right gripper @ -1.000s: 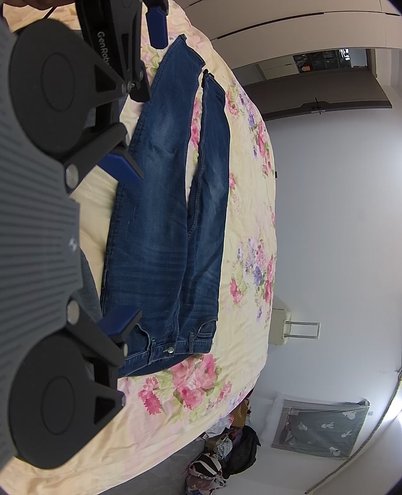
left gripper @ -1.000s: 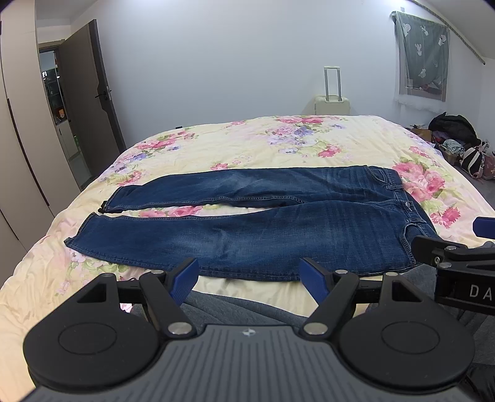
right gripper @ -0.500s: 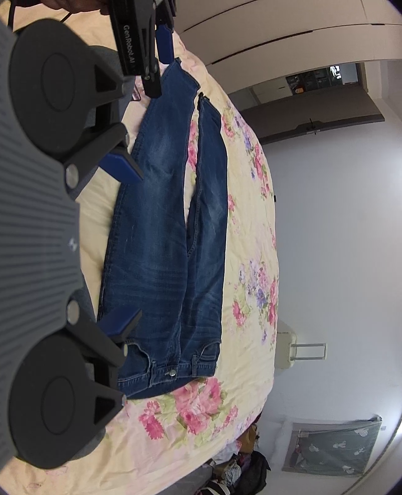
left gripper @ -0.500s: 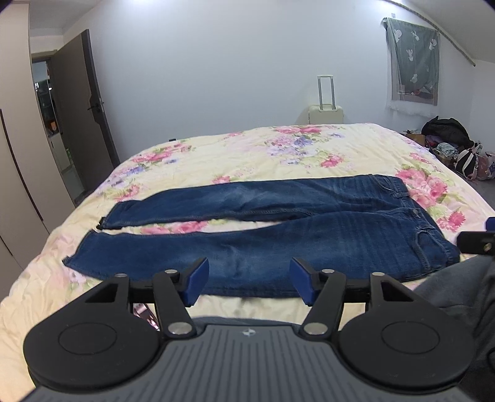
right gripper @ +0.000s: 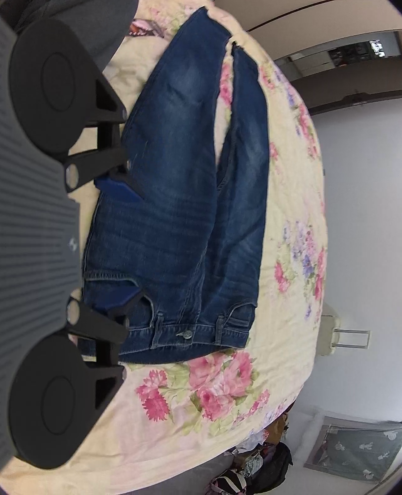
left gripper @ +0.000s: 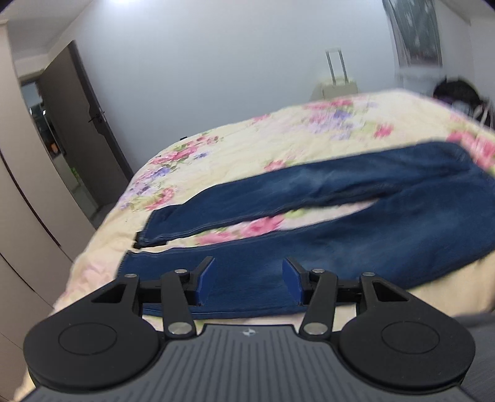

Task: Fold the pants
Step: 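Grasp the jeans waistband with the left tool while the right tool grasps it near the button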

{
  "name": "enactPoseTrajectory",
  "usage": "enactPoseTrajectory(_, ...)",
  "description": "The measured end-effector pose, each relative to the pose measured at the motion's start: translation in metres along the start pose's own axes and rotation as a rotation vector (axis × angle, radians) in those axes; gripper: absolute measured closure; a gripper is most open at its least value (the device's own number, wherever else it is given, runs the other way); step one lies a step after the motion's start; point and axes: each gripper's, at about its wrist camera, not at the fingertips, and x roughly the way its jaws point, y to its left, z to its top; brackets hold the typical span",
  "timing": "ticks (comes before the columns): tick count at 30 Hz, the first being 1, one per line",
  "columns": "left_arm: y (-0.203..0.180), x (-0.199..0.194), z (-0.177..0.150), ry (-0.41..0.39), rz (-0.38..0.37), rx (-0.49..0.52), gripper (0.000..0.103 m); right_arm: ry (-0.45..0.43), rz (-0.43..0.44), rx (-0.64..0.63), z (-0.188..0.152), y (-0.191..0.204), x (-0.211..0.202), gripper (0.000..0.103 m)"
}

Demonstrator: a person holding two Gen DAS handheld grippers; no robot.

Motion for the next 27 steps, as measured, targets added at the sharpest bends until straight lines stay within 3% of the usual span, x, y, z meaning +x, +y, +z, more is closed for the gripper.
enactPoseTrajectory(7,0.04,0.087,-0.047,0.149,0.12,0.308,0.043,0.152,-0.096,-0.13,0.008,-0.016,0.07,0.06)
enactPoseTrajectory(13,0.047,0.164,-0.092,0.286,0.164,0.634,0.043,0.246,-0.126,-0.25,0.016,-0.029,0.104,0.06)
enactPoseTrajectory(18,0.052,0.221,-0.13,0.357,0.195,0.831,0.043,0.339,-0.14,-0.32,0.014,-0.028,0.125,0.064)
enactPoseTrajectory(21,0.062,0.241,-0.134,0.366,0.22,0.841,0.043,0.387,-0.142,-0.353,0.007,-0.021,0.131,0.064)
enactPoseTrajectory(24,0.069,0.257,-0.126,0.381,0.292,0.819,0.044,0.427,-0.138,-0.378,-0.002,-0.016,0.137,0.064)
enactPoseTrajectory(27,0.07,0.261,-0.117,0.385,0.315,0.757,0.071,0.465,-0.115,-0.428,-0.011,-0.009,0.141,0.06)
